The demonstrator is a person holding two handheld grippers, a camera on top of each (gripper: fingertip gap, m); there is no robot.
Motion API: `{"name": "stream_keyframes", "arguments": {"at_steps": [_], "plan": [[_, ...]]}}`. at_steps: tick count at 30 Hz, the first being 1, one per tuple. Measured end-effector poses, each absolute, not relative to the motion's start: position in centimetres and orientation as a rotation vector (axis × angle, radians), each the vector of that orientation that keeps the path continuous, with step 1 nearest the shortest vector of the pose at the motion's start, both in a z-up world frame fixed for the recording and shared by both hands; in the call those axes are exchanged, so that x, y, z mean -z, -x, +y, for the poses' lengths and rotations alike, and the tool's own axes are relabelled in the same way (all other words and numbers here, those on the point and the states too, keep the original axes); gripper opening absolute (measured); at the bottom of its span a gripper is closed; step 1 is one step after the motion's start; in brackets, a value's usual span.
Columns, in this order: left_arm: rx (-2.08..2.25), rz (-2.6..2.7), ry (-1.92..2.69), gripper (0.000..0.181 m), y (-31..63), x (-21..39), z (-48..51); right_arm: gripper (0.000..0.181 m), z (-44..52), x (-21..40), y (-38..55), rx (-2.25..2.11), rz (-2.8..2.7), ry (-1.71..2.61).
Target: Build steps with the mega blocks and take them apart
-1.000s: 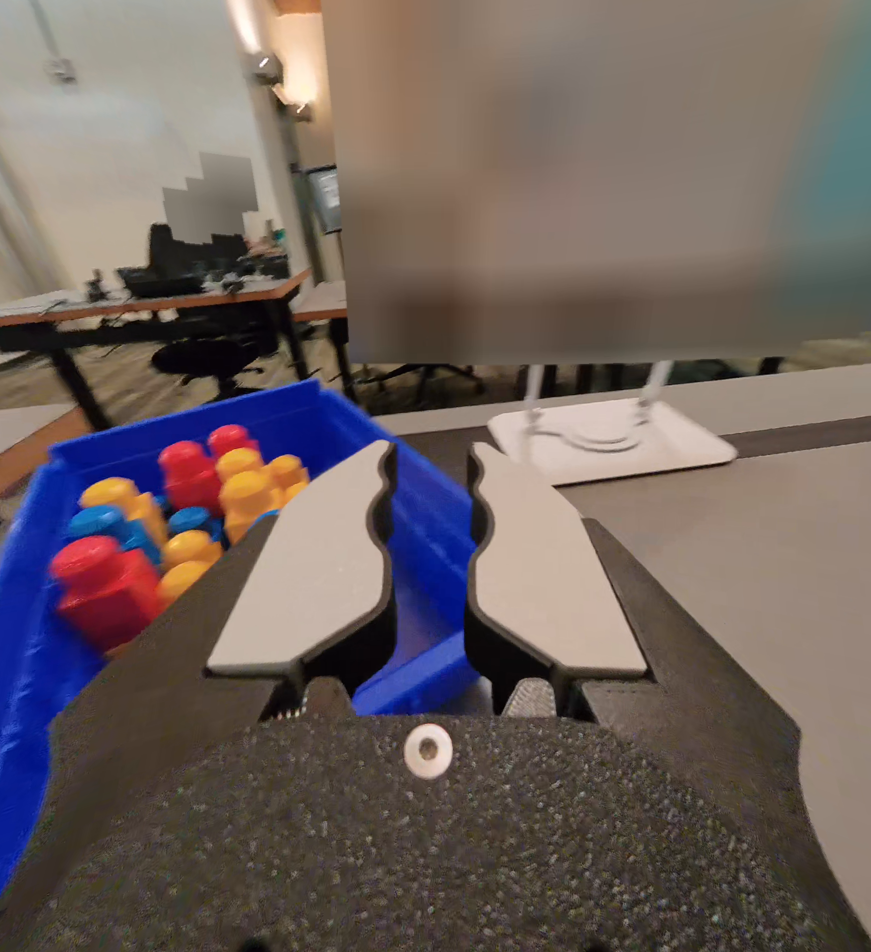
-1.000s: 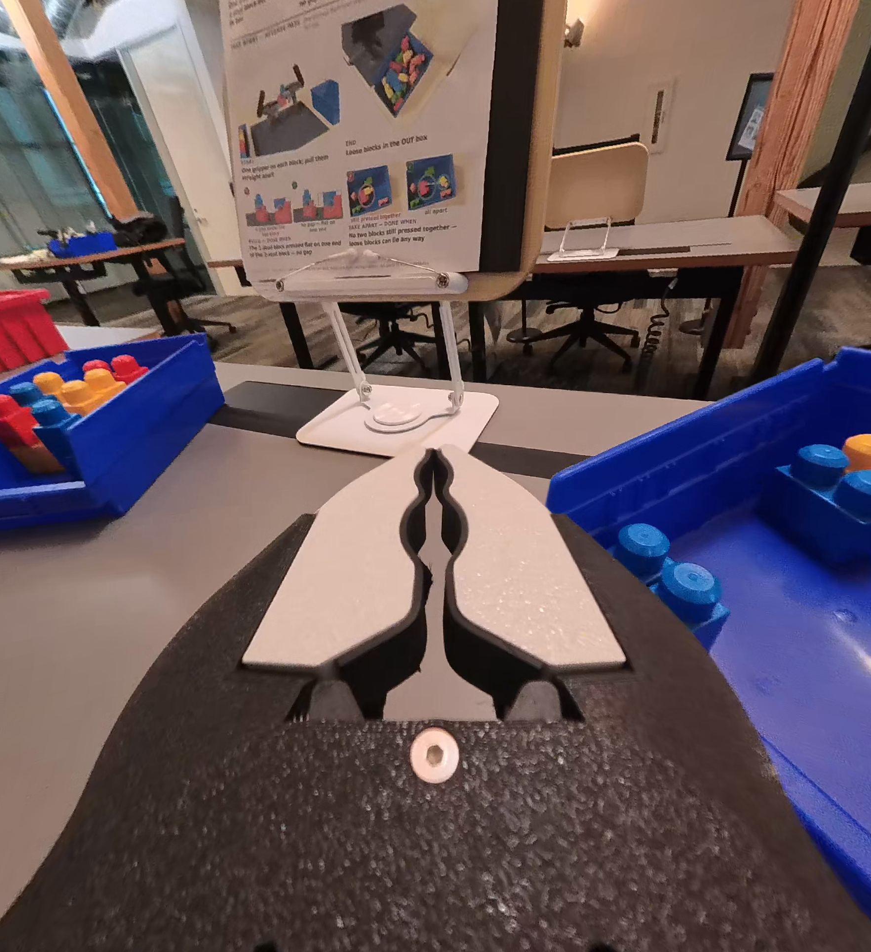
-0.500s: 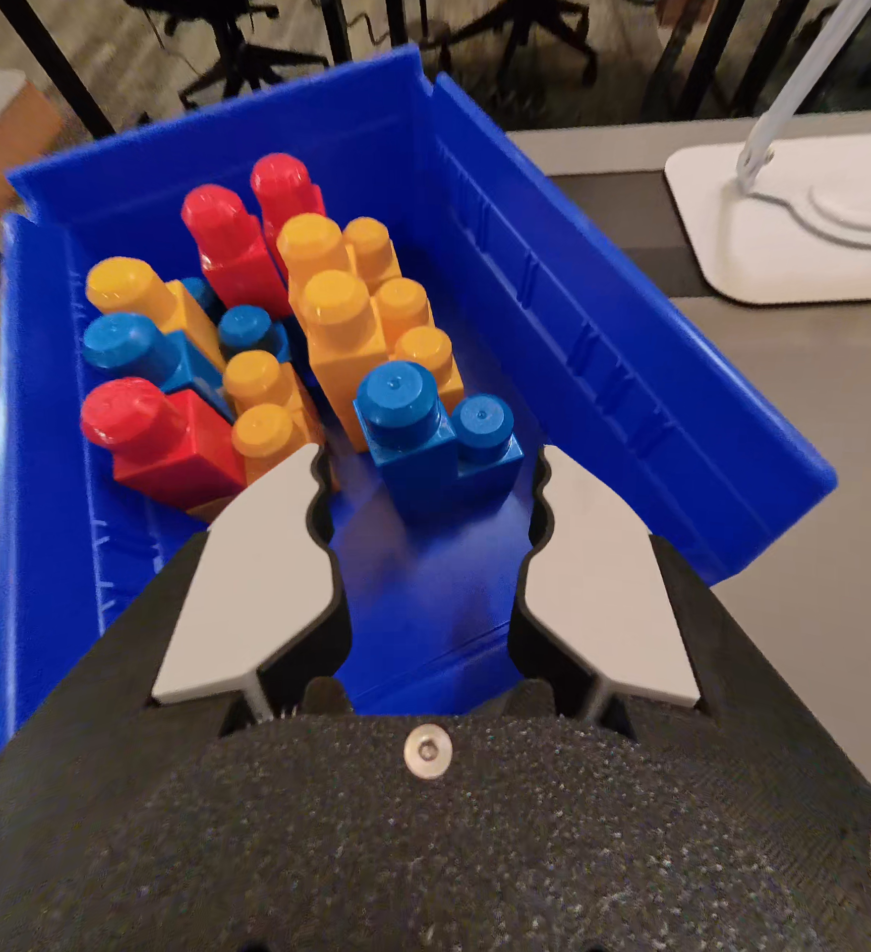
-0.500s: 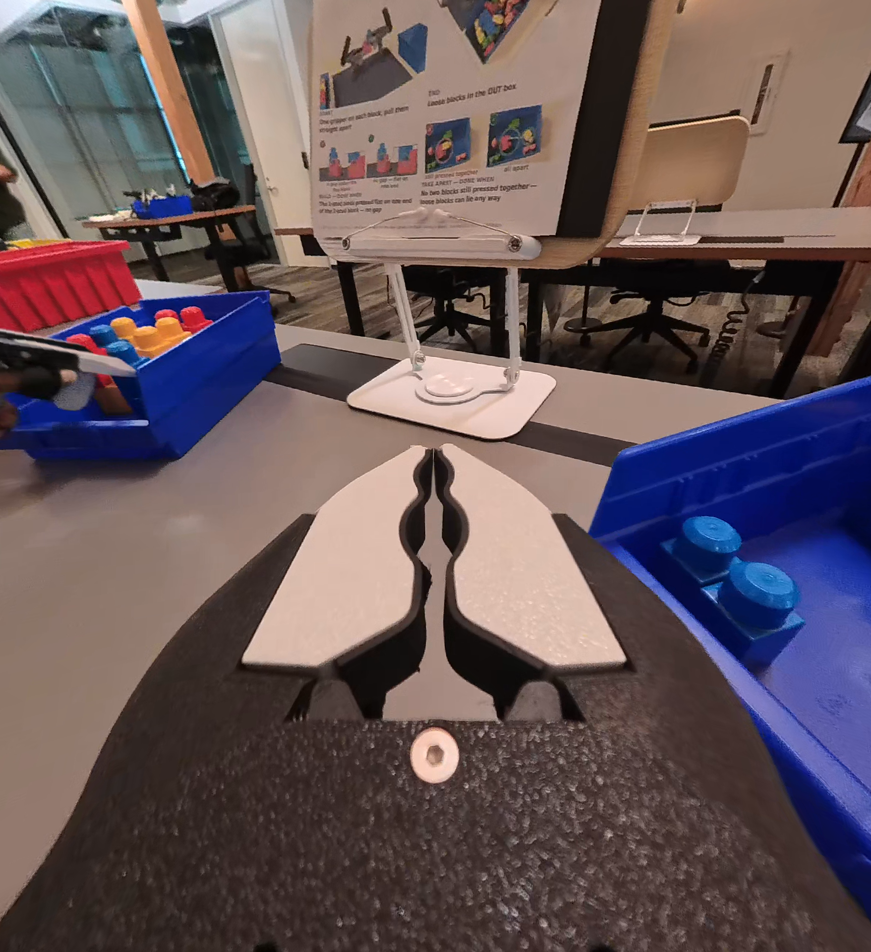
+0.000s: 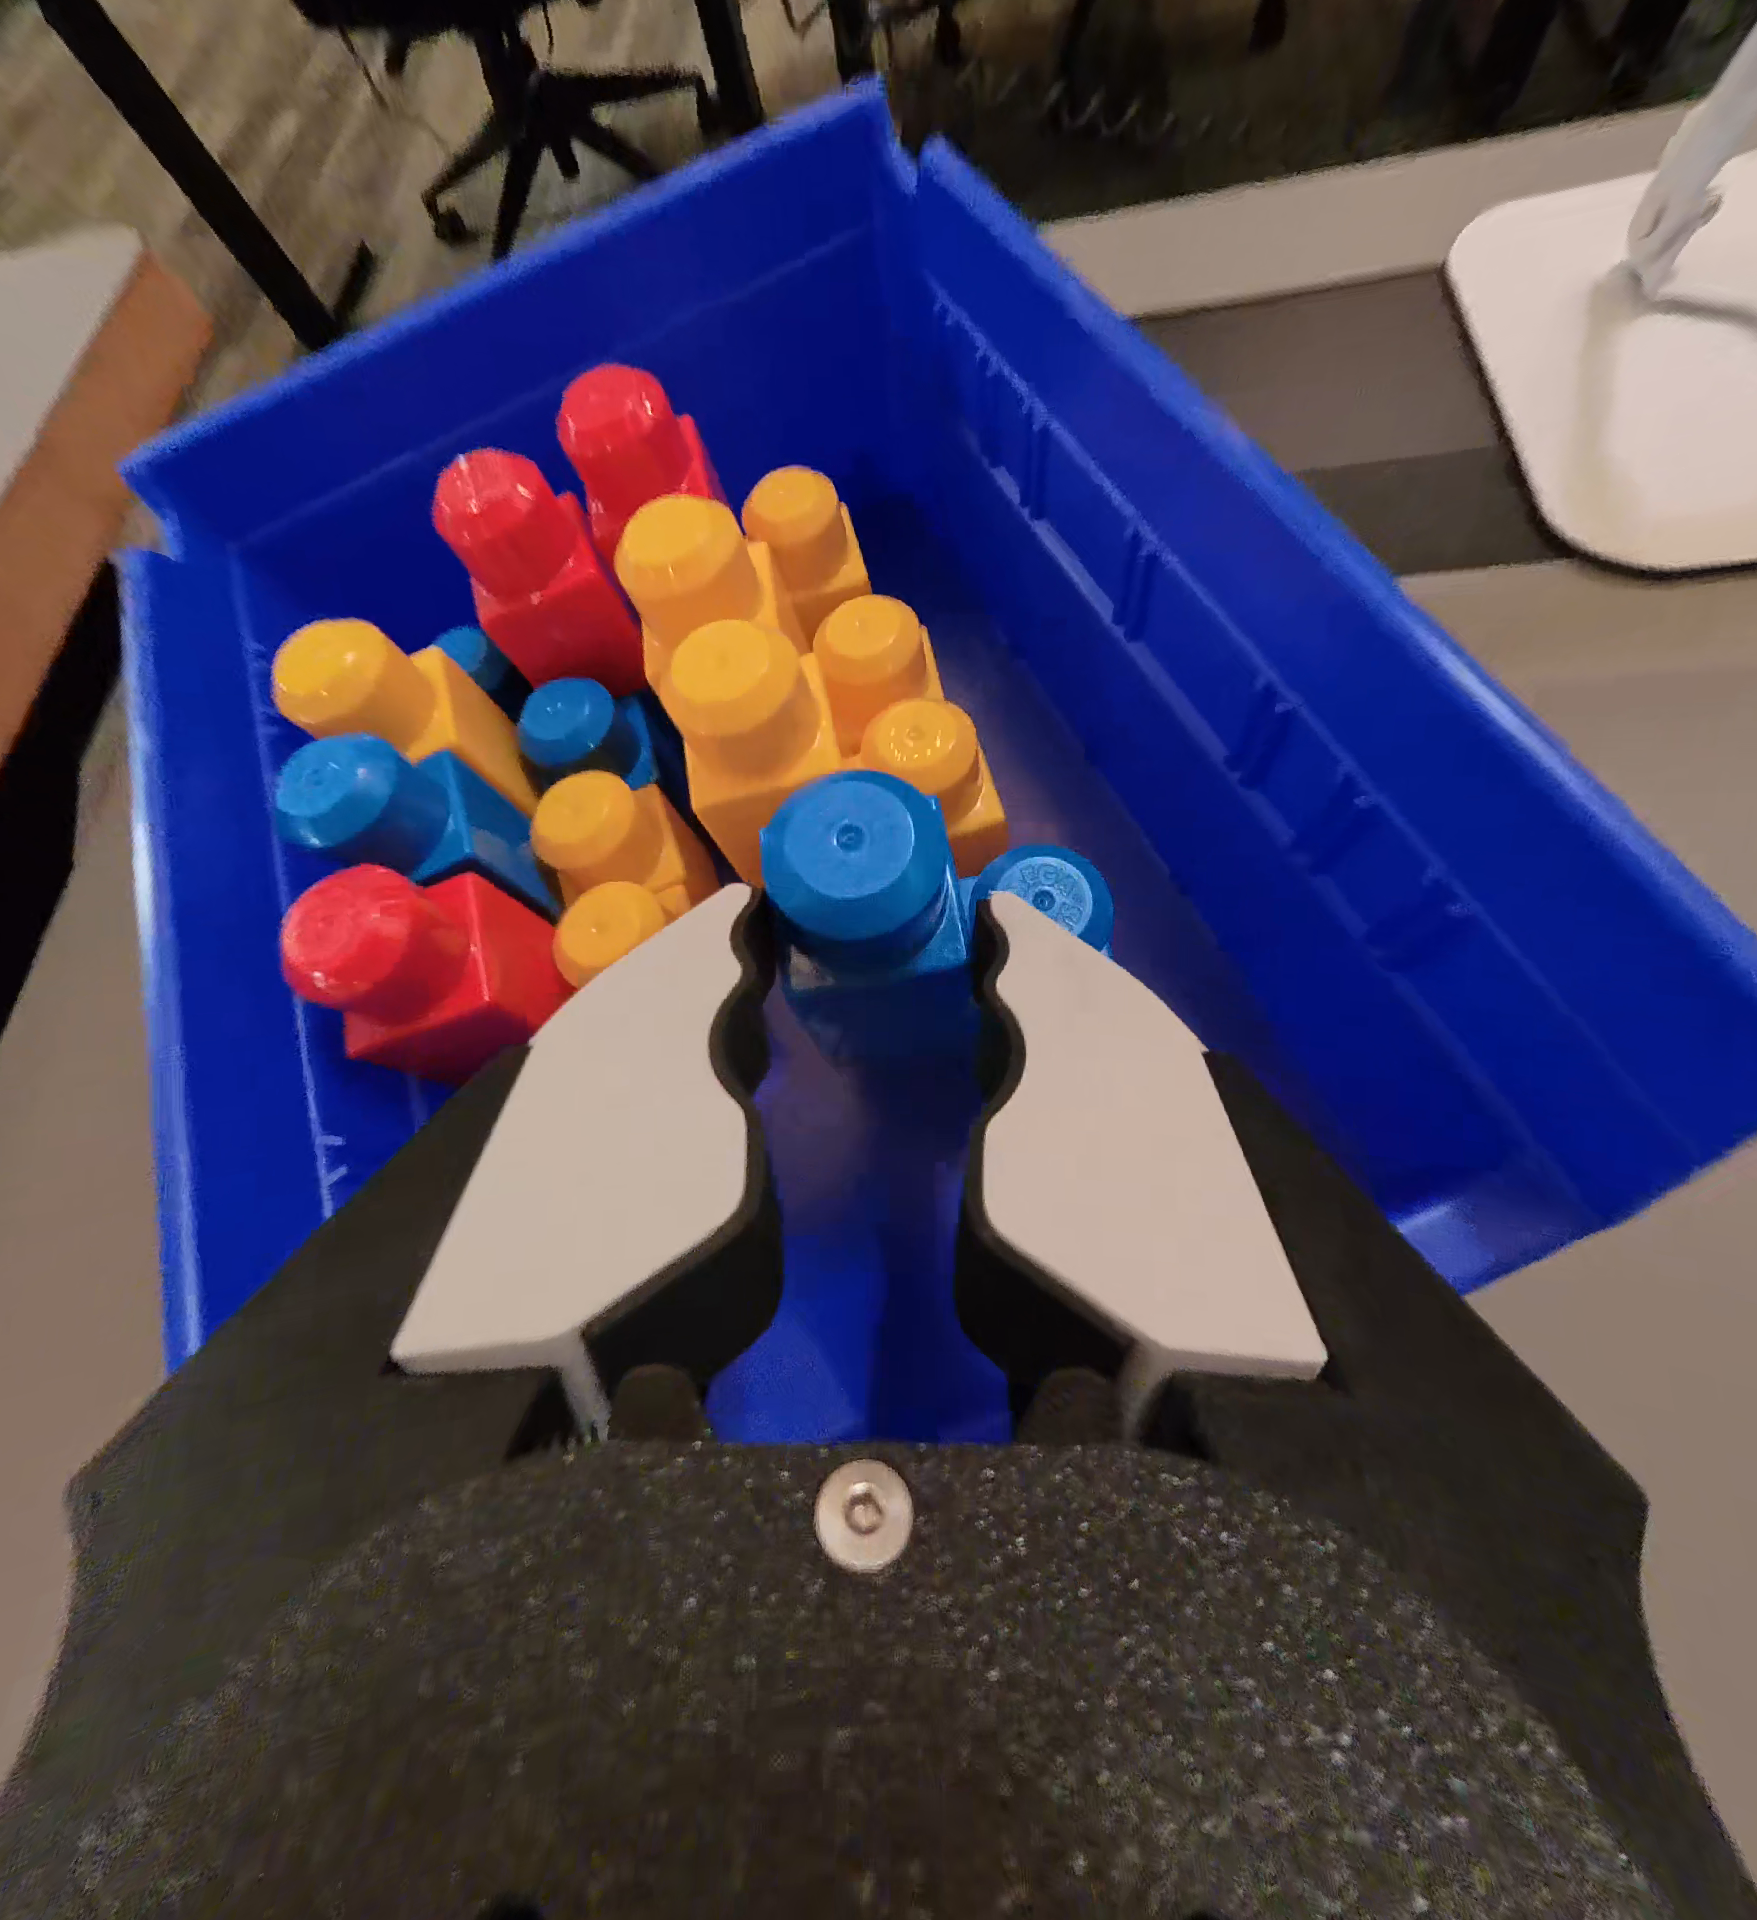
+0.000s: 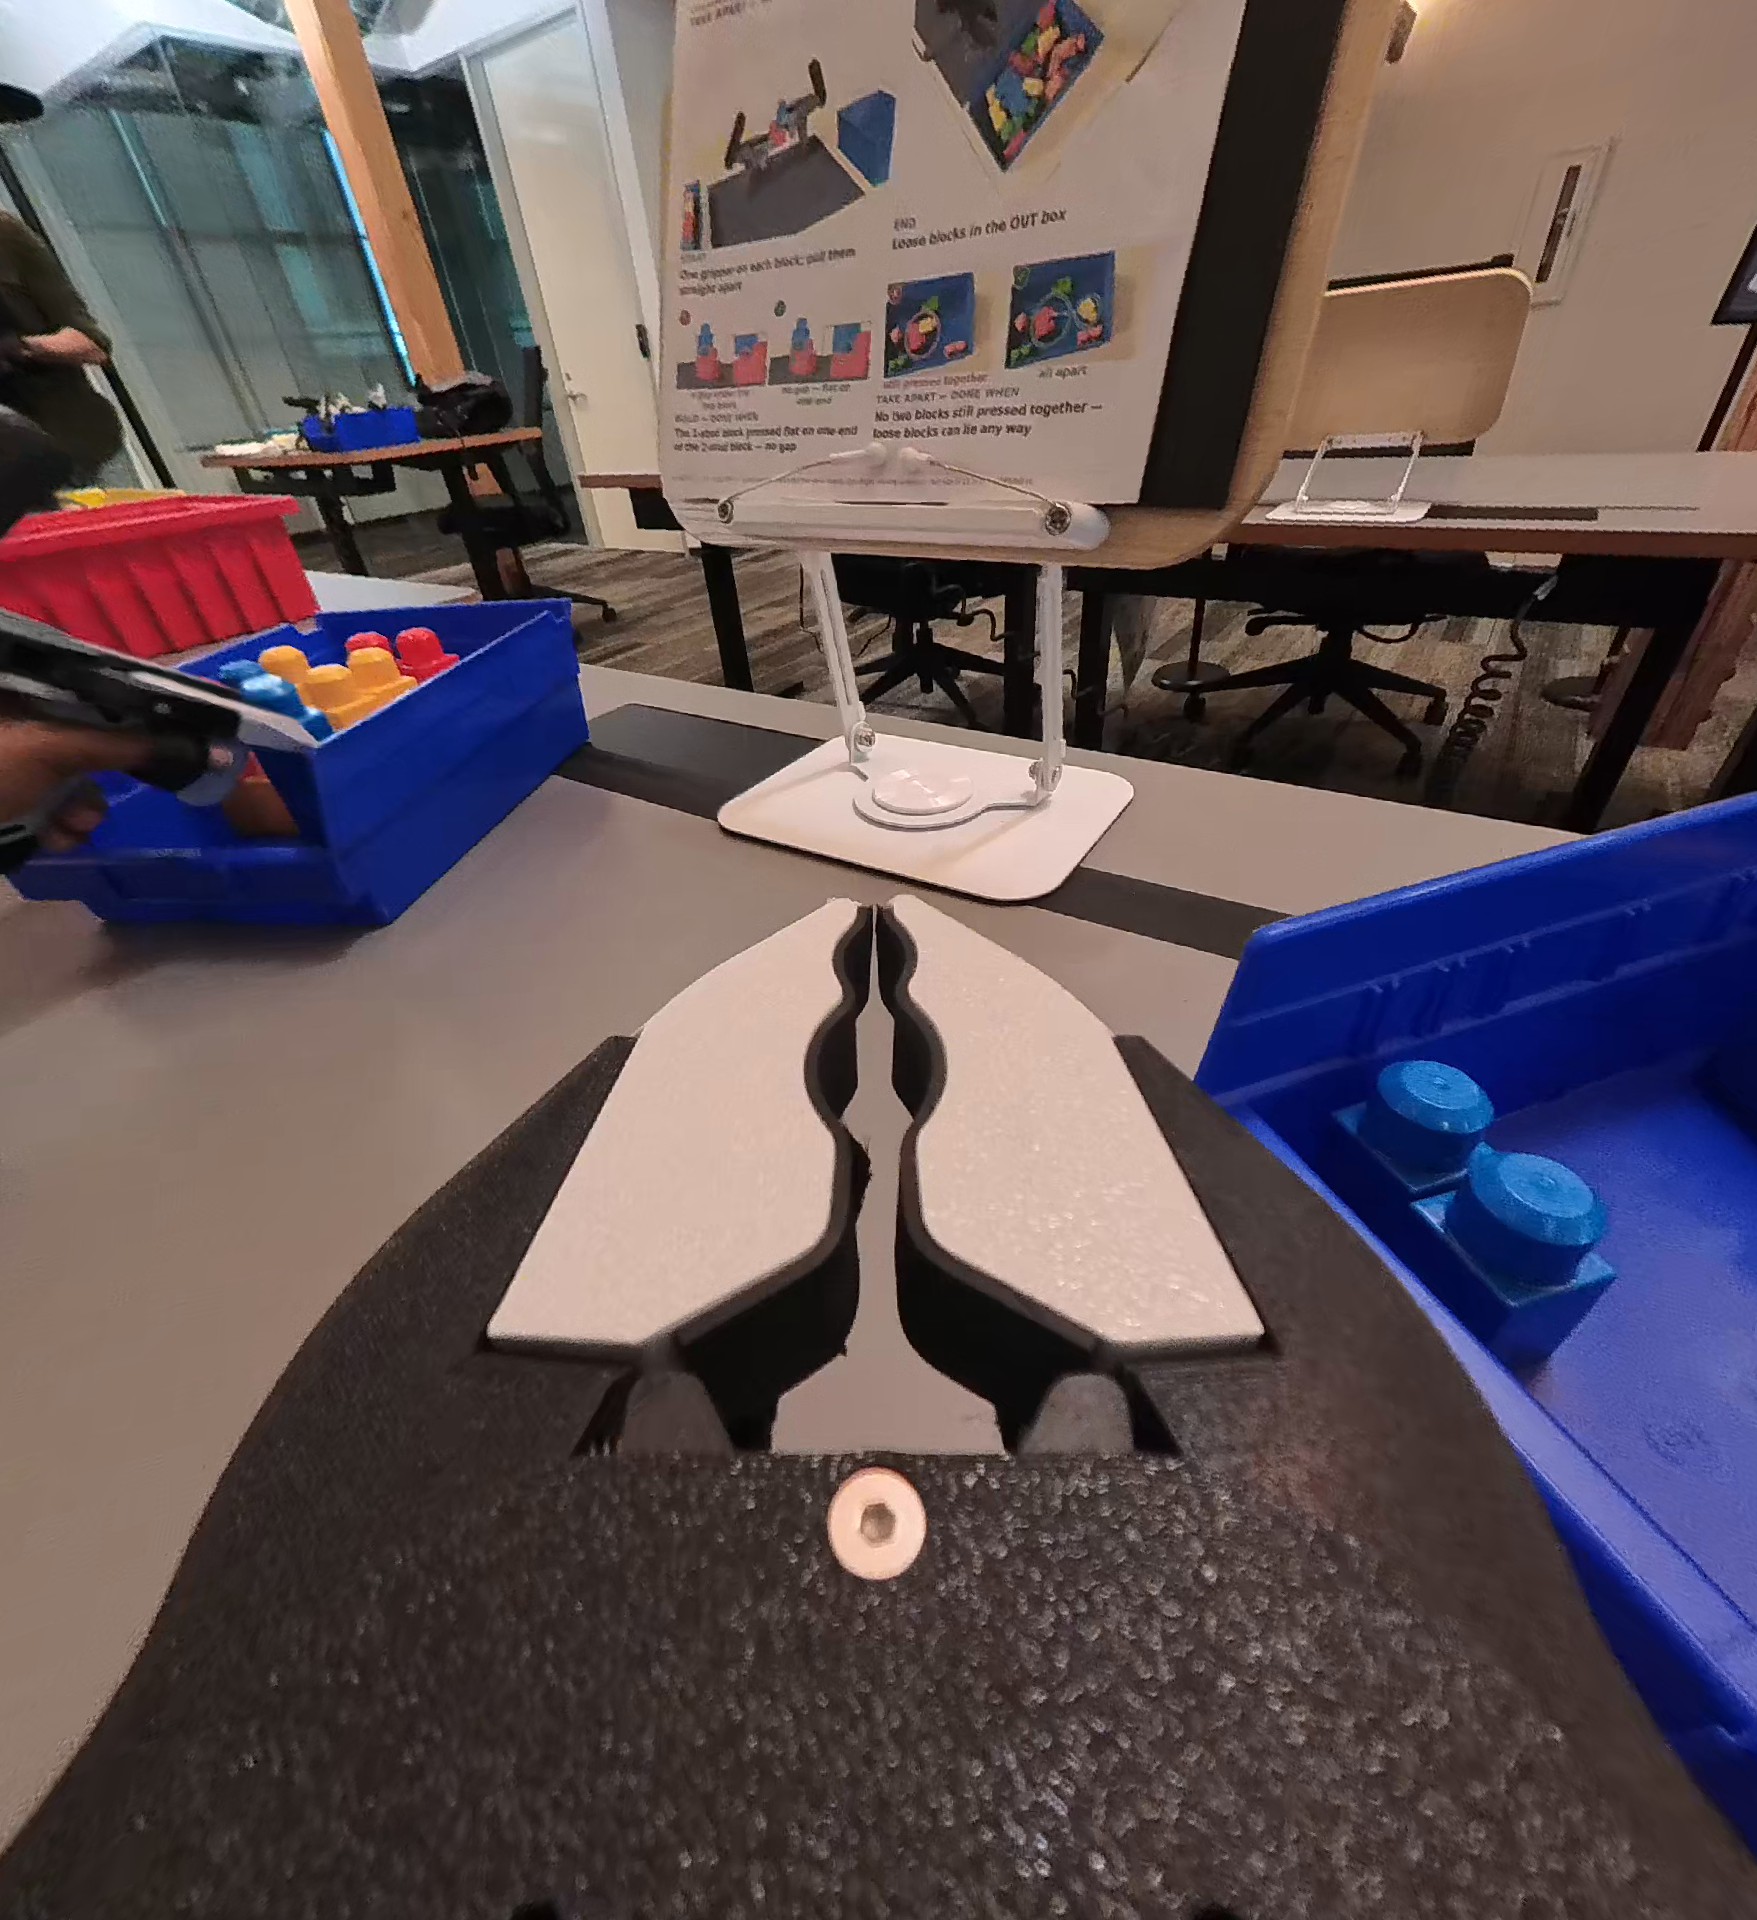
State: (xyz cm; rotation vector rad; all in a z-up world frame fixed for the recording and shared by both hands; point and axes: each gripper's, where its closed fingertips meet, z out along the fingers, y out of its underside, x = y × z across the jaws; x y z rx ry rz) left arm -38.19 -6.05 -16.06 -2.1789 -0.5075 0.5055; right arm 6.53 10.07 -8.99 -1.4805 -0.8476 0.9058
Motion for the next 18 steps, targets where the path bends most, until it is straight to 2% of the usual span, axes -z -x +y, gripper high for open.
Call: {"name": "stream_keyframes", "arguments": {"at_steps": [6,10,18], "plan": [[-0.506,-0.394,1.939,0.037,34.4,8.3,-7.1,0.002,9.0,9.3,-5.6,-0.904,-0.912,1.451],[-0.435,-0.182,1.869,0.037,27.9,4.1,-6.0,0.011,6.6,9.3,-3.8,-0.928,-1.012,1.385],[-0.221,0.306,1.969,0.037,11.8,7.8,-1.1,0.056,-0.2,12.5,2.0,-0.798,-1.341,1.329]]}}
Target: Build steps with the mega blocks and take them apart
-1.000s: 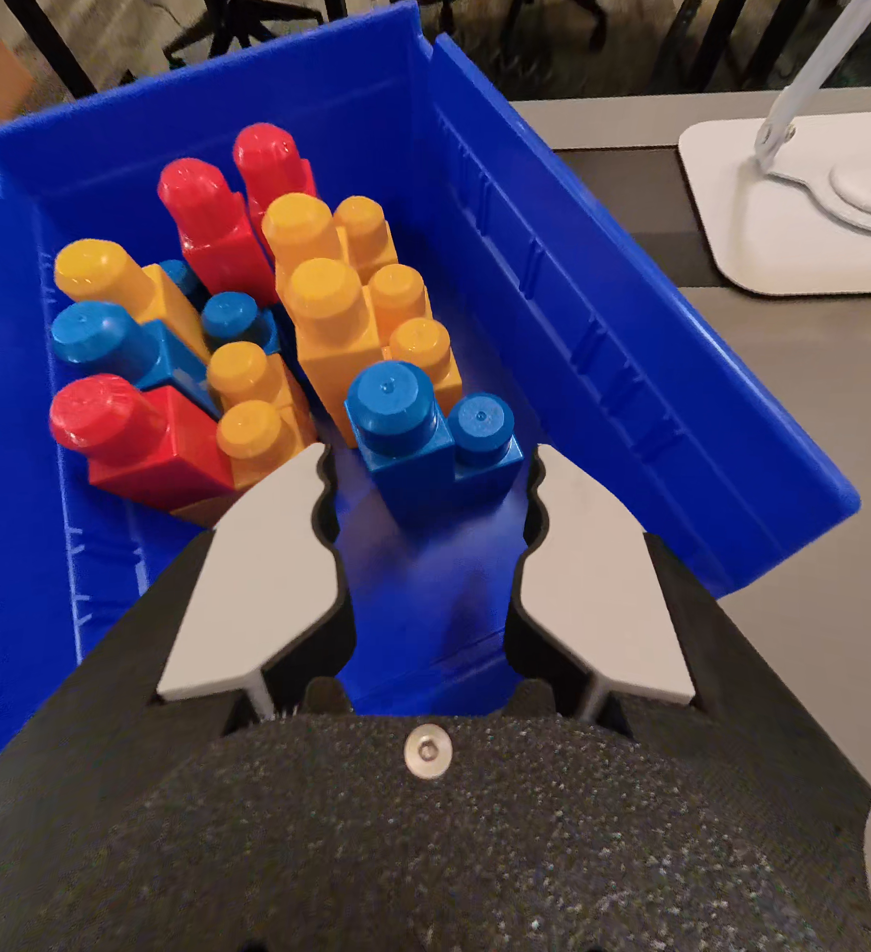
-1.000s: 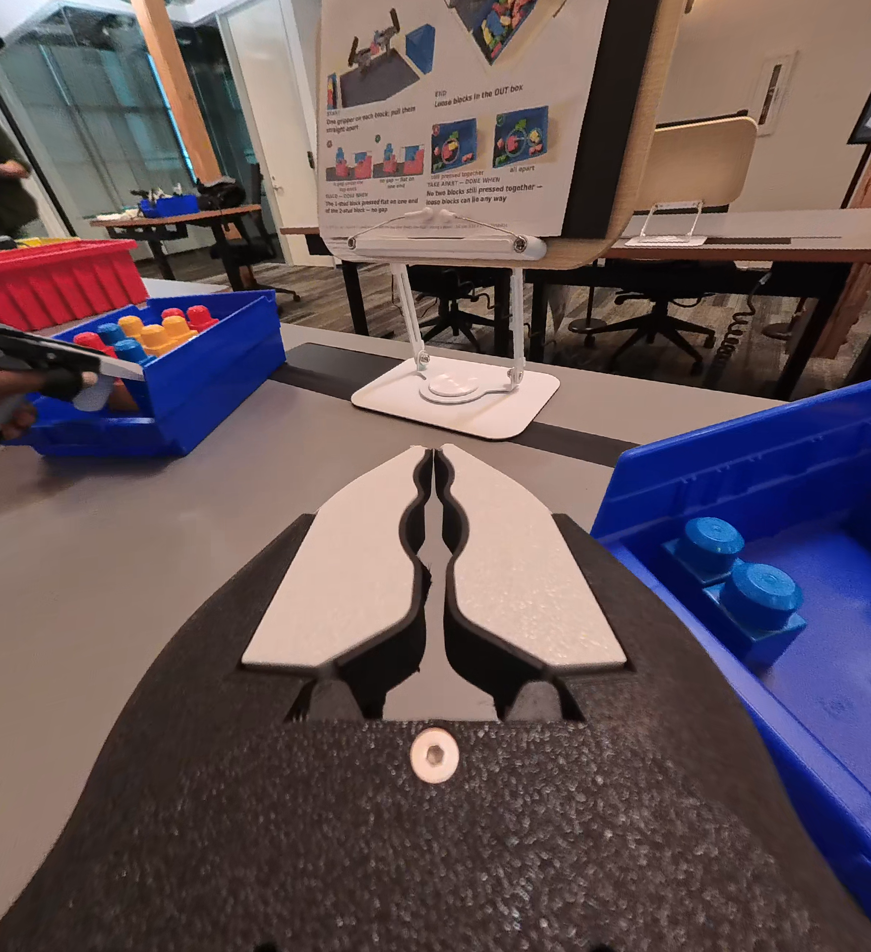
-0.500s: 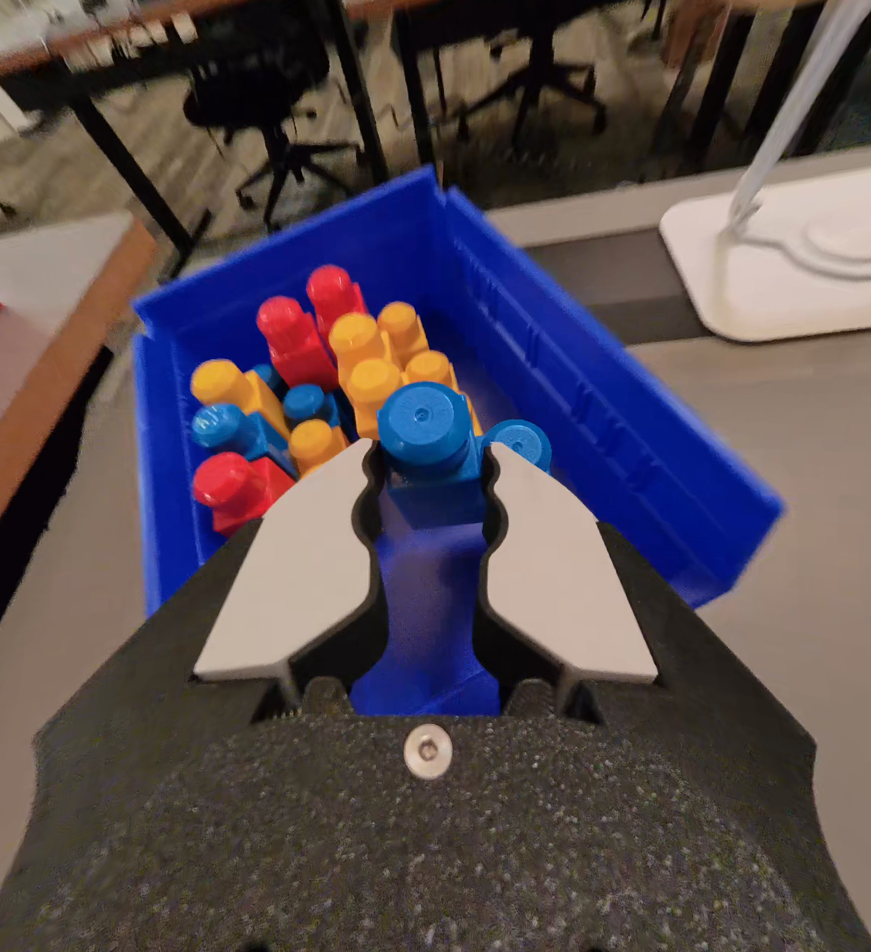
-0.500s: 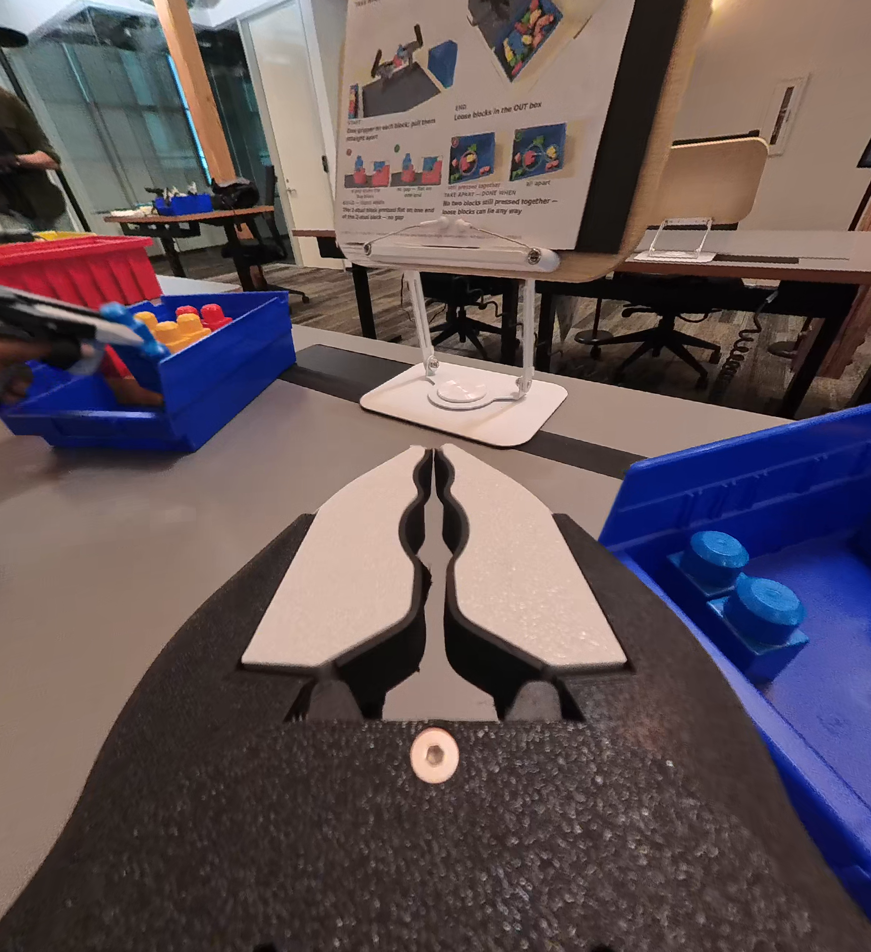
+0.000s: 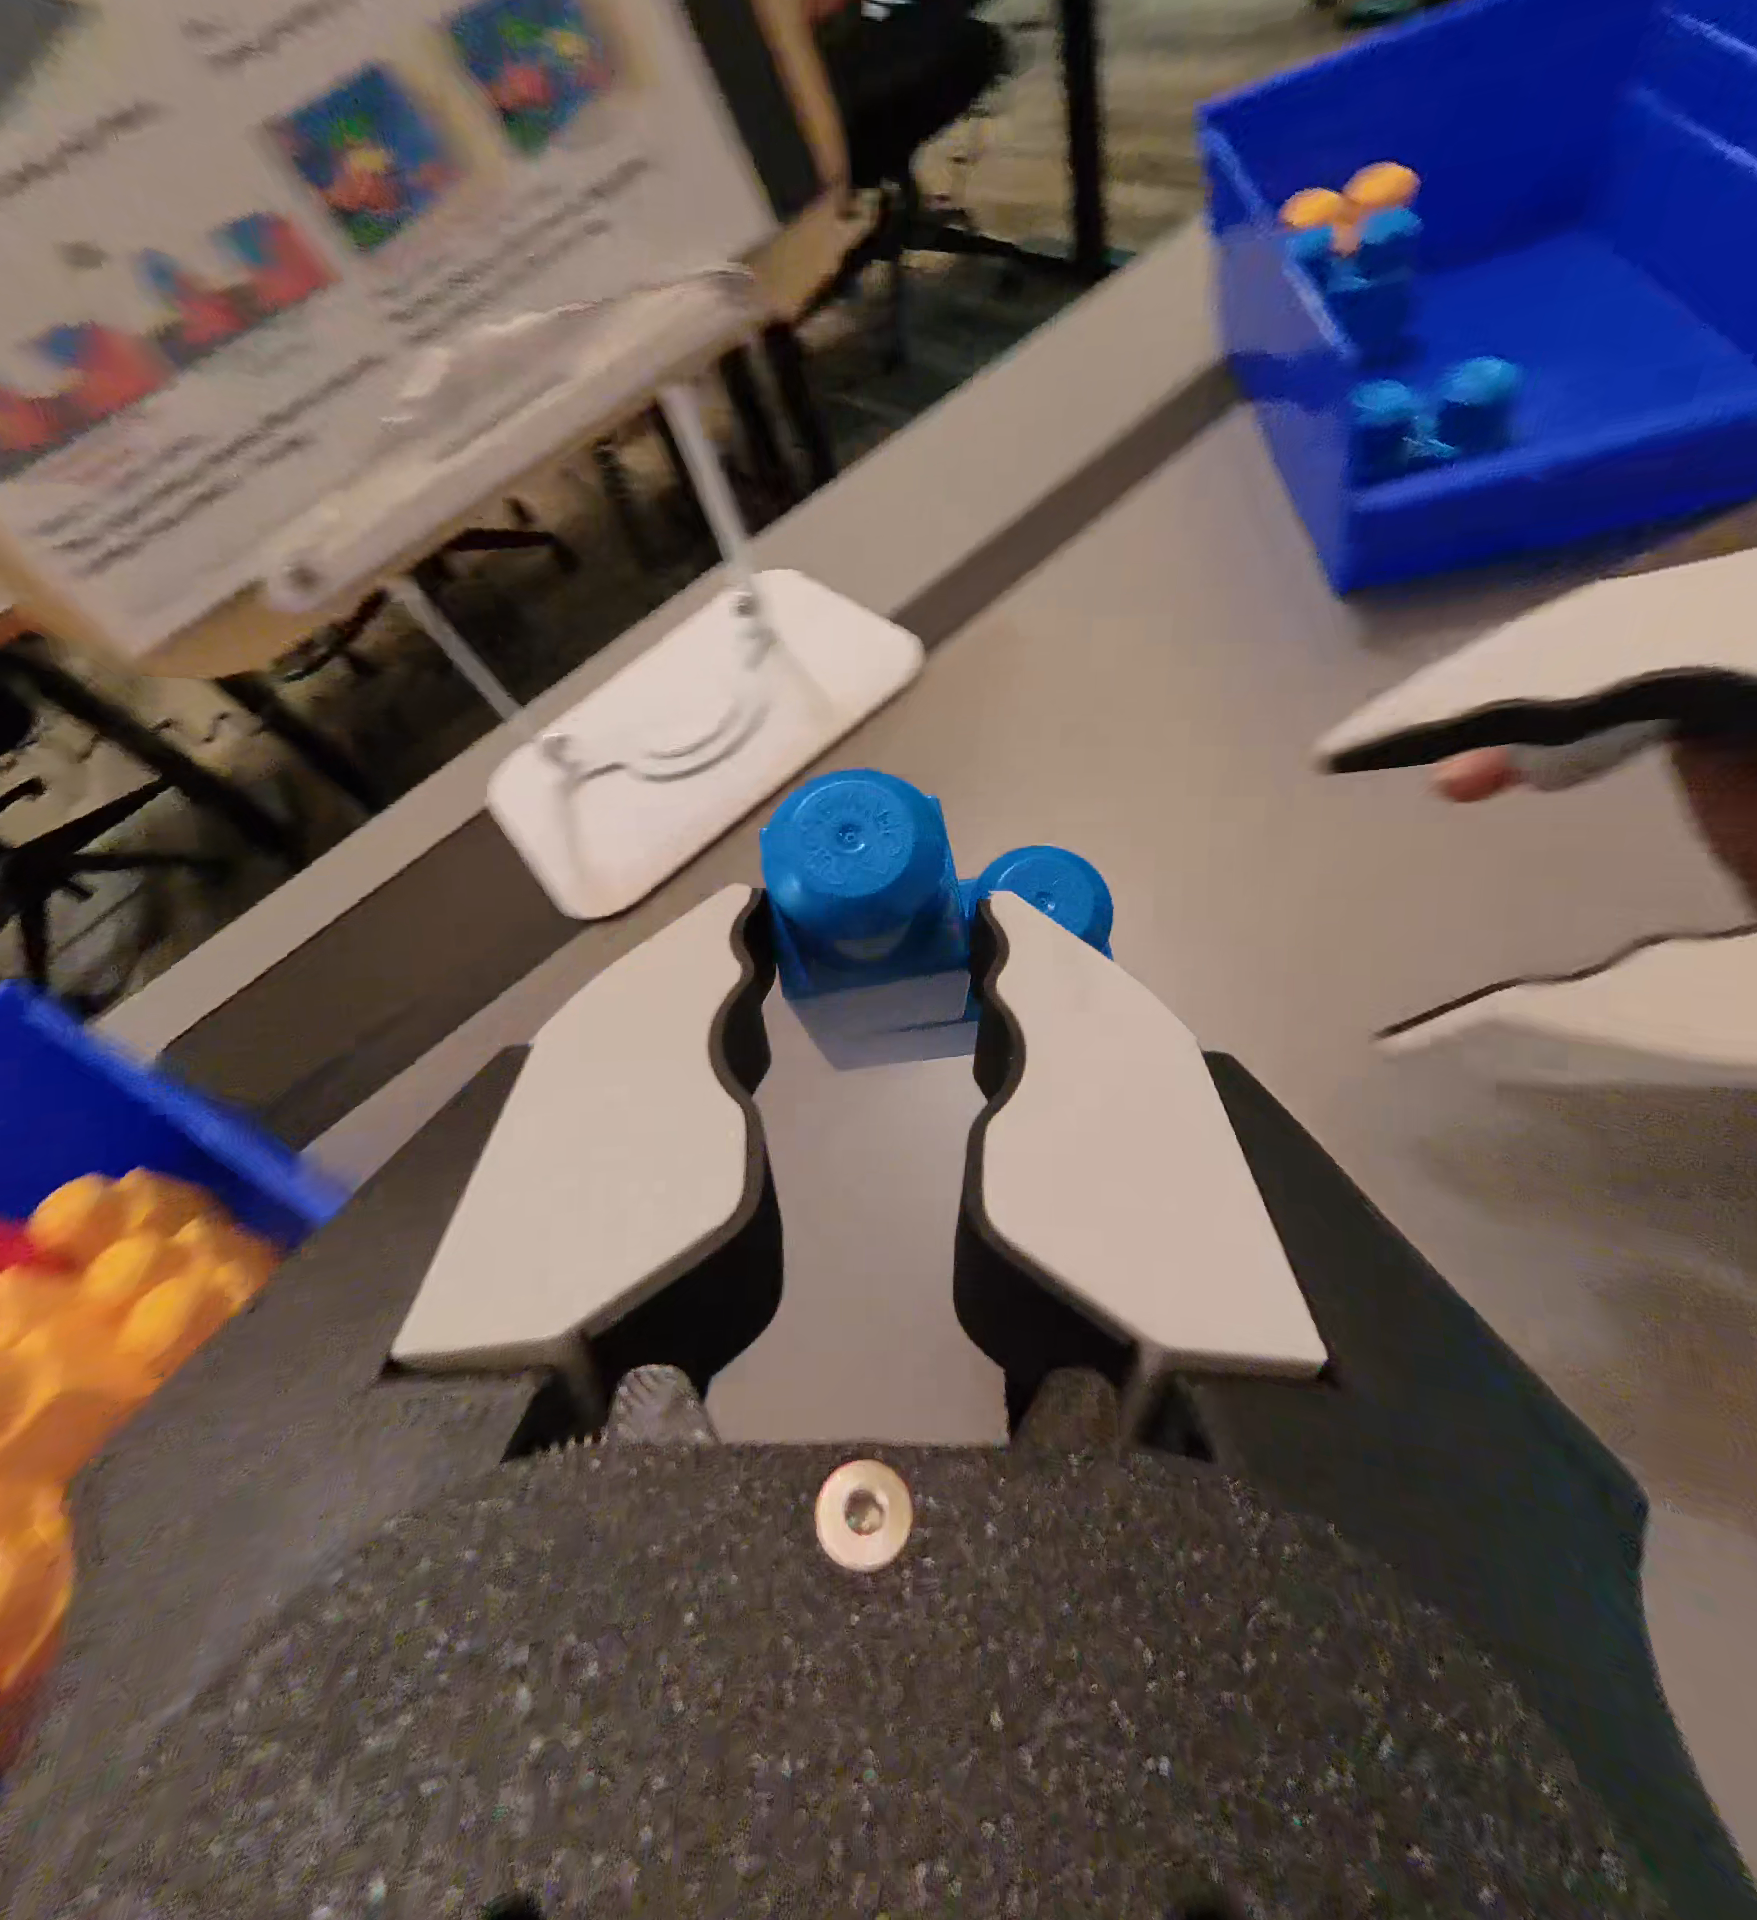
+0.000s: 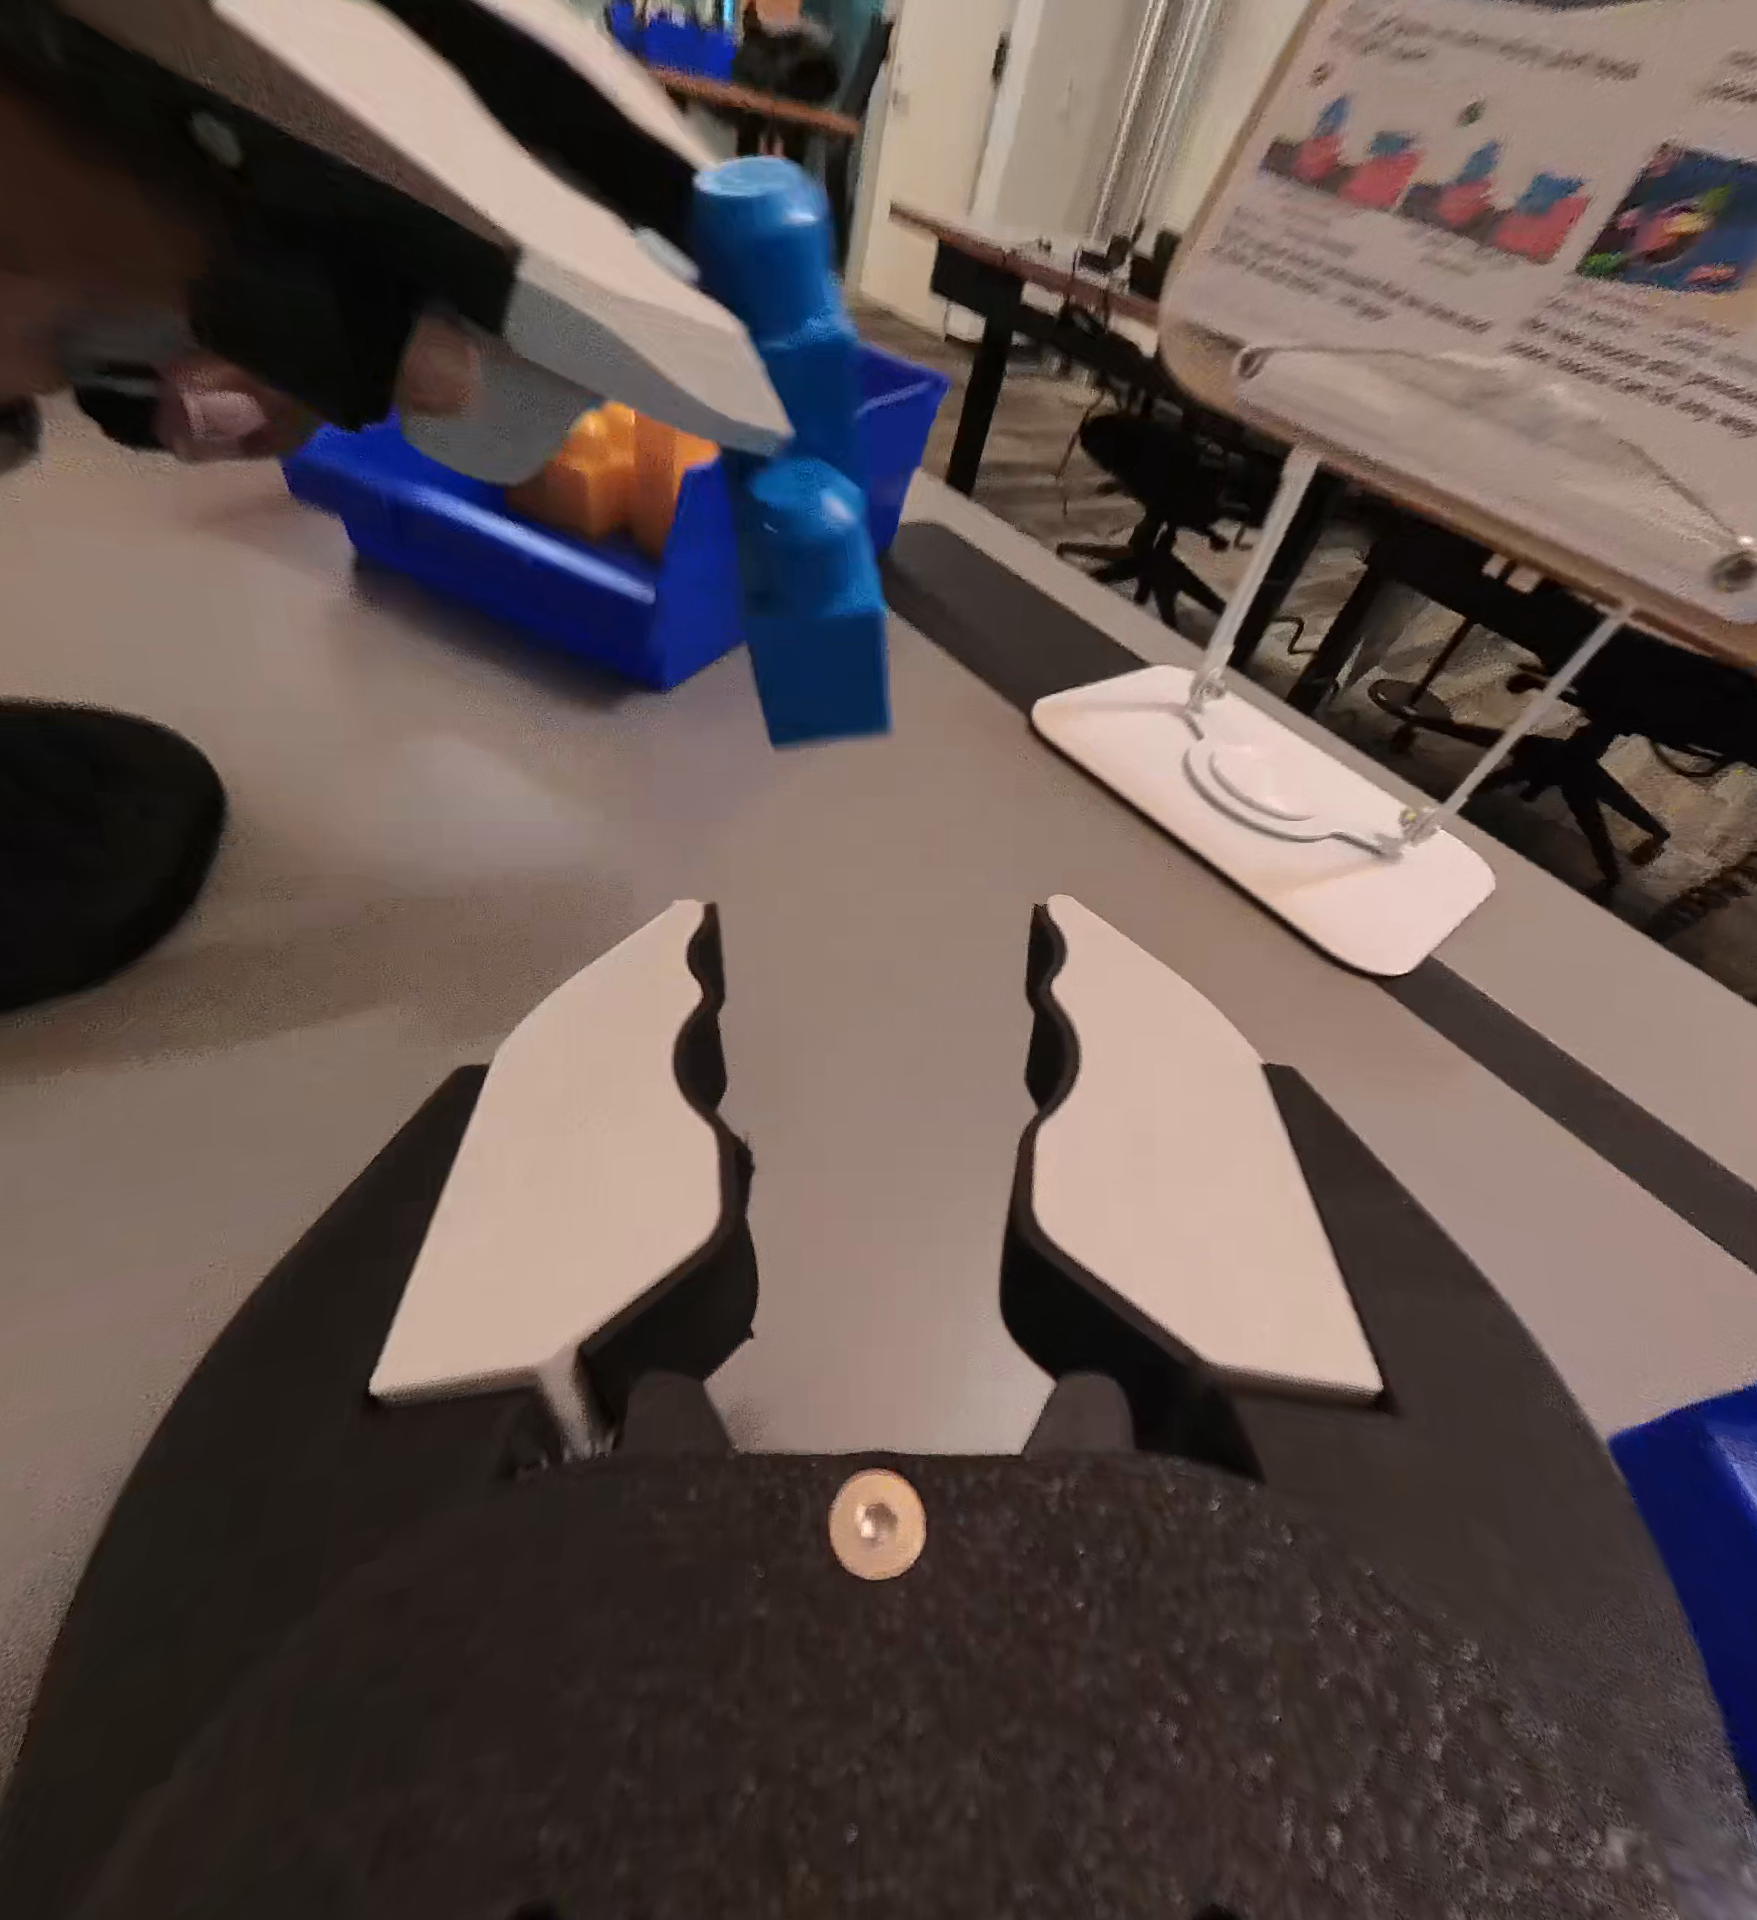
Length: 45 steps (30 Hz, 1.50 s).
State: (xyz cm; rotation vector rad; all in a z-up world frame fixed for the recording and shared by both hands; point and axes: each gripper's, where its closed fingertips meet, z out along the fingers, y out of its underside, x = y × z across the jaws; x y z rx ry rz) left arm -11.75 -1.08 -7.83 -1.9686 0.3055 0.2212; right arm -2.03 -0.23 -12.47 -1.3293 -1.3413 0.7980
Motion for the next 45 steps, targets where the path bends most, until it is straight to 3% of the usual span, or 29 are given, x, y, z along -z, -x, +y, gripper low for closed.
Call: {"name": "stream_keyframes", "arguments": {"at_steps": [4,8,11,12,15,20,25,27,39,45], "plan": [[-0.139,0.456,1.999,0.037,6.0,10.2,-0.2,0.062,-0.2,14.4,3.3,-0.684,-1.336,1.384],[-0.034,0.470,1.977,0.037,3.4,10.9,0.1,0.036,0.5,14.8,3.1,-0.641,-1.303,1.369],[0.061,0.438,1.891,0.035,3.0,9.7,0.1,0.035,0.4,13.7,2.7,-0.719,-1.274,1.357],[0.105,0.424,1.863,0.044,3.0,9.3,0.0,0.035,0.5,13.2,2.5,-0.760,-1.245,1.355],[0.310,0.364,1.807,0.064,3.2,8.7,-0.2,0.035,-0.1,10.2,1.7,-1.105,-1.127,1.289],[0.969,0.315,1.573,0.059,0.5,6.2,-2.6,0.036,-1.9,6.5,-0.5,-1.605,-0.984,1.111],[1.175,0.411,1.462,0.052,-1.3,5.4,-4.4,0.036,-3.5,4.8,-1.4,-1.909,-0.928,1.017],[1.169,0.446,1.433,0.037,-1.8,5.2,-4.8,0.036,-4.5,4.9,-1.4,-1.932,-0.975,0.995],[0.798,0.808,1.653,0.037,-0.6,9.5,-5.9,0.043,-3.3,5.8,-3.2,-1.529,-1.335,1.010],[0.779,0.895,1.712,0.037,-1.3,11.7,-6.2,0.033,-4.6,7.7,-3.0,-1.491,-1.465,1.018]]}}
